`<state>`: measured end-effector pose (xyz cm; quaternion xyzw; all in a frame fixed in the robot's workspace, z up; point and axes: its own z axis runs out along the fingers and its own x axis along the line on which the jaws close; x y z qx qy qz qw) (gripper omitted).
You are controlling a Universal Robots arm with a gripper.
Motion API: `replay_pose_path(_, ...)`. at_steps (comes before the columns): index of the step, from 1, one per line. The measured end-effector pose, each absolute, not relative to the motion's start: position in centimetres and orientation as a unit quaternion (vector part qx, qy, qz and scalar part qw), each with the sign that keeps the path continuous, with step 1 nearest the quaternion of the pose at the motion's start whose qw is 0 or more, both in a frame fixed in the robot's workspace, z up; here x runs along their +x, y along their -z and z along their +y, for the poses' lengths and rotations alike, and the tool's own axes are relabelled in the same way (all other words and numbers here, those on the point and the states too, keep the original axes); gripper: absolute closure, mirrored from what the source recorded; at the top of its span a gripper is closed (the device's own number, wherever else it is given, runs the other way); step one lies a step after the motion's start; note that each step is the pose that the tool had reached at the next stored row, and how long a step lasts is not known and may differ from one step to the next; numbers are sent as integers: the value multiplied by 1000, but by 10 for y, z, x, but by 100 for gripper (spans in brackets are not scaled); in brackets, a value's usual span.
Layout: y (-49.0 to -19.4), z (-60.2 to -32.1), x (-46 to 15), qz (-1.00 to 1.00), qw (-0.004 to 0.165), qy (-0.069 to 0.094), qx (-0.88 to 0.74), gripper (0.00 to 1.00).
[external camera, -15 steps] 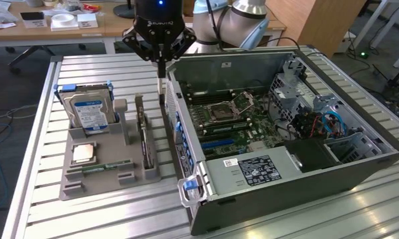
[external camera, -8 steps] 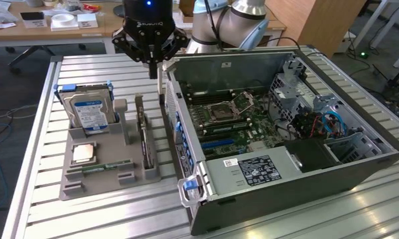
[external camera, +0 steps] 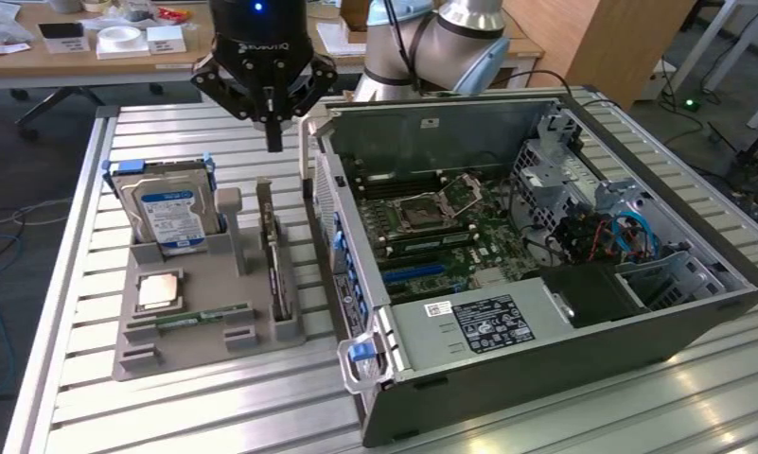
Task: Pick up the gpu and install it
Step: 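Reach for the gpu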
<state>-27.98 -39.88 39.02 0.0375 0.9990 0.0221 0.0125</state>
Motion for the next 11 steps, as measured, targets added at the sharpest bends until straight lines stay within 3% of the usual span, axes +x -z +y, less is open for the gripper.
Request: replay_pose_path(11,-389,-399,-296,999,13,-22,38,89)
